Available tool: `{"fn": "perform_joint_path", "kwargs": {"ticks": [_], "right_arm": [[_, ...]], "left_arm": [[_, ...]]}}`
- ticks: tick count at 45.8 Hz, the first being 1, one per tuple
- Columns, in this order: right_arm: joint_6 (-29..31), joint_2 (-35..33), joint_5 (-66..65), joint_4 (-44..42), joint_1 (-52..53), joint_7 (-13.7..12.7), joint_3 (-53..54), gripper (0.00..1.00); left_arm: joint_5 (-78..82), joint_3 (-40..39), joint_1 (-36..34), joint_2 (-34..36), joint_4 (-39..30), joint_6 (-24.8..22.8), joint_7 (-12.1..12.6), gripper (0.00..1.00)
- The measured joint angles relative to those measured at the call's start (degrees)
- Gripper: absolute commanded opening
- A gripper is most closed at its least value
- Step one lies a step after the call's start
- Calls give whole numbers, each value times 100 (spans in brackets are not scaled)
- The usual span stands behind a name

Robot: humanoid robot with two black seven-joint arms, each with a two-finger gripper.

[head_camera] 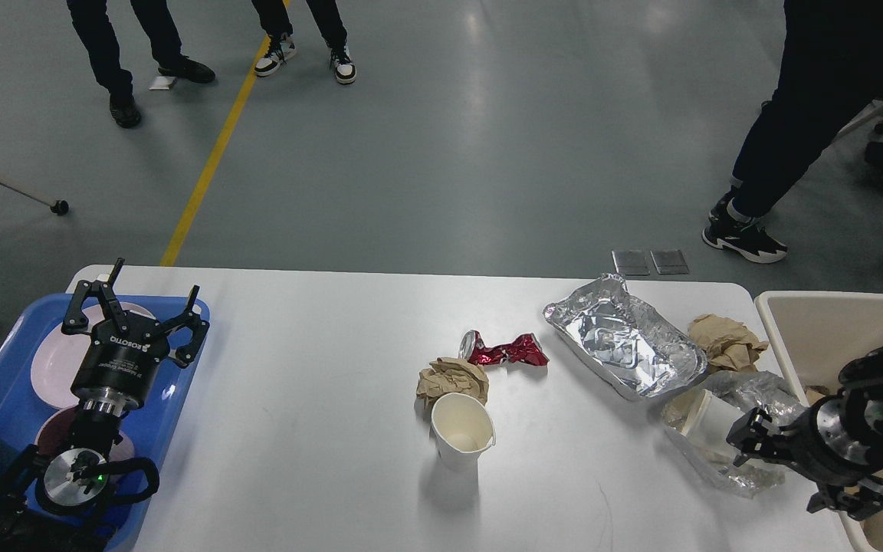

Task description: Tidy desktop

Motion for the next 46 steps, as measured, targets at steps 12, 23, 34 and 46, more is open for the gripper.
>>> {"fn": "perform_joint_path", "kwargs": {"ticks": [12, 23, 34, 46], "right_arm": [[14, -13, 932, -1072, -1257, -24, 869, 94], [11, -47, 1790, -1153, -1308, -39, 927, 93], [-9, -32, 3248, -1160, -1382, -26, 973, 74], [-625, 6, 4222, -1226, -1392, -12, 1096, 78]], "left_arm": [[0, 0, 0, 0, 0, 0, 0, 96], [-6, 0, 0, 0, 0, 0, 0, 96], [-4, 0, 0, 0, 0, 0, 0, 96], [0, 0, 0, 0, 0, 0, 0, 96]]}}
